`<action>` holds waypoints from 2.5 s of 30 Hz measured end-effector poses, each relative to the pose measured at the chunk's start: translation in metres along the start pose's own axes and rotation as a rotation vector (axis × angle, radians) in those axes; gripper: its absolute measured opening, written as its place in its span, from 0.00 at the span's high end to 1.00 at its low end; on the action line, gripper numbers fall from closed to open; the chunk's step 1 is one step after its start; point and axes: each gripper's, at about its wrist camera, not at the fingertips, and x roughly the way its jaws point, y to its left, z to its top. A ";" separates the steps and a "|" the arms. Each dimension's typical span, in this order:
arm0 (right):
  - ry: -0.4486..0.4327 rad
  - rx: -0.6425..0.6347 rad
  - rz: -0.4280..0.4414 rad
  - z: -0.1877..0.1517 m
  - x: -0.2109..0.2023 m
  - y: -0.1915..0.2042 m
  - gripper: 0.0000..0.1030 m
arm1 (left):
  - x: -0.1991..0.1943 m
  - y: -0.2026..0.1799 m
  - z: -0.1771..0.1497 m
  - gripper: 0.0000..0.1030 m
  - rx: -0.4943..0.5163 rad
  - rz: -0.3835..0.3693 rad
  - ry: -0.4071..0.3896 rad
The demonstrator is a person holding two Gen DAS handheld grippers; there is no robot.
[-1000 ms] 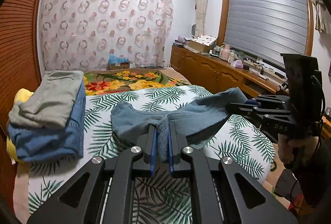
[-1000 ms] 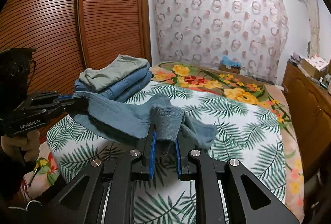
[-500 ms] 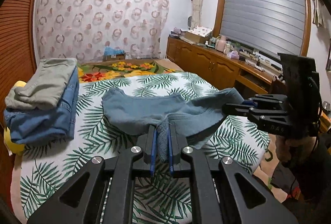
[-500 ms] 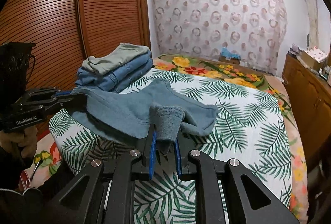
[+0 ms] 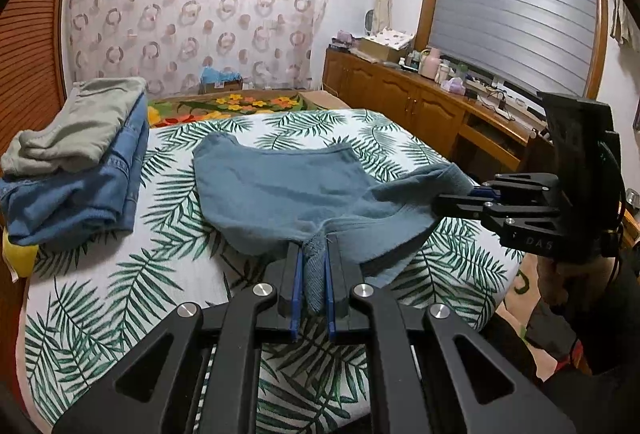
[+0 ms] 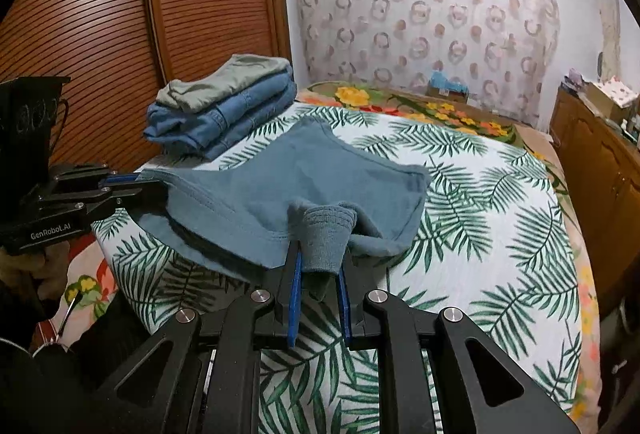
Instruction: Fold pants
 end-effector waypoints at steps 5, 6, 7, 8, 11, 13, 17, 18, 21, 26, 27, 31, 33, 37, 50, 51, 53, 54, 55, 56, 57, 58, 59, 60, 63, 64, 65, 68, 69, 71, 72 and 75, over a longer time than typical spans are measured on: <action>0.018 0.009 0.004 -0.003 0.001 -0.001 0.85 | 0.001 -0.003 -0.005 0.90 0.000 -0.012 0.015; 0.020 0.009 0.004 -0.003 0.000 -0.001 0.85 | 0.001 -0.003 -0.006 0.90 0.001 -0.014 0.016; 0.021 0.009 0.004 -0.004 -0.001 -0.001 0.85 | 0.001 -0.004 -0.005 0.90 0.002 -0.016 0.017; 0.022 0.010 0.005 -0.004 -0.001 -0.001 0.85 | 0.000 -0.004 -0.005 0.90 0.003 -0.019 0.018; 0.024 0.016 0.011 -0.006 -0.003 -0.001 0.85 | -0.002 -0.005 -0.006 0.90 0.003 -0.027 0.018; 0.022 0.015 0.011 -0.008 -0.005 0.001 0.85 | -0.006 -0.006 -0.007 0.90 0.003 -0.029 0.012; 0.011 0.011 0.014 -0.009 -0.011 0.002 0.85 | -0.013 -0.007 -0.003 0.90 0.002 -0.034 -0.004; 0.007 0.010 0.015 -0.009 -0.013 0.002 0.85 | -0.014 -0.008 -0.002 0.90 0.004 -0.036 -0.007; -0.007 0.007 0.018 -0.009 -0.020 0.003 0.85 | -0.020 -0.011 0.000 0.90 0.010 -0.037 -0.020; -0.026 -0.001 0.023 -0.009 -0.031 0.006 0.85 | -0.030 -0.014 0.004 0.90 0.022 -0.043 -0.045; -0.031 -0.003 0.022 -0.009 -0.033 0.006 0.85 | -0.032 -0.015 0.005 0.90 0.025 -0.044 -0.051; -0.051 -0.012 0.024 -0.009 -0.044 0.008 0.85 | -0.039 -0.020 0.010 0.90 0.039 -0.047 -0.066; -0.057 -0.016 0.024 -0.009 -0.049 0.009 0.85 | -0.041 -0.021 0.011 0.90 0.037 -0.051 -0.068; -0.073 -0.025 0.028 -0.009 -0.060 0.011 0.85 | -0.051 -0.024 0.014 0.90 0.047 -0.058 -0.092; -0.062 -0.022 0.023 -0.009 -0.051 0.007 0.85 | -0.032 -0.010 0.015 0.90 0.015 -0.041 -0.074; -0.058 -0.021 0.020 -0.008 -0.048 0.006 0.85 | -0.030 -0.009 0.016 0.90 0.015 -0.039 -0.073; -0.053 -0.025 0.011 -0.006 -0.042 0.005 0.85 | -0.022 -0.004 0.018 0.90 0.012 -0.033 -0.073; -0.052 -0.026 0.008 -0.004 -0.038 0.004 0.85 | -0.021 -0.003 0.019 0.90 0.010 -0.032 -0.073; -0.050 -0.026 0.003 -0.002 -0.034 0.003 0.85 | -0.017 -0.001 0.021 0.90 0.007 -0.028 -0.072; -0.049 -0.024 0.000 0.001 -0.030 0.002 0.85 | -0.014 0.000 0.022 0.90 0.007 -0.025 -0.072; -0.046 -0.021 -0.004 0.003 -0.025 0.001 0.85 | -0.011 0.001 0.024 0.90 0.007 -0.022 -0.073; -0.043 -0.017 -0.010 0.006 -0.020 -0.001 0.85 | -0.007 0.003 0.026 0.90 0.007 -0.019 -0.071; -0.042 -0.014 -0.014 0.010 -0.016 -0.002 0.85 | -0.005 0.004 0.027 0.90 0.006 -0.016 -0.072; -0.041 -0.012 -0.017 0.011 -0.013 -0.003 0.85 | -0.002 0.006 0.030 0.90 0.003 -0.013 -0.073; -0.044 -0.014 -0.024 0.017 -0.005 -0.002 0.85 | 0.003 0.010 0.034 0.90 -0.003 -0.004 -0.075; -0.044 -0.013 -0.023 0.018 -0.003 -0.002 0.85 | 0.004 0.011 0.034 0.90 -0.004 -0.001 -0.075; -0.044 -0.014 -0.023 0.020 0.000 -0.002 0.85 | 0.005 0.012 0.035 0.90 -0.005 0.001 -0.075; -0.040 -0.021 -0.029 0.023 0.008 -0.003 0.85 | 0.010 0.016 0.037 0.90 -0.012 0.006 -0.076; -0.036 -0.021 -0.031 0.024 0.011 -0.004 0.85 | 0.011 0.018 0.039 0.90 -0.015 0.006 -0.076; -0.030 -0.022 -0.035 0.026 0.018 -0.006 0.85 | 0.017 0.021 0.042 0.90 -0.026 0.008 -0.070; -0.026 -0.021 -0.037 0.027 0.021 -0.006 0.85 | 0.020 0.022 0.042 0.90 -0.029 0.011 -0.067; -0.013 -0.014 -0.036 0.030 0.032 -0.010 0.85 | 0.028 0.024 0.043 0.90 -0.025 0.025 -0.061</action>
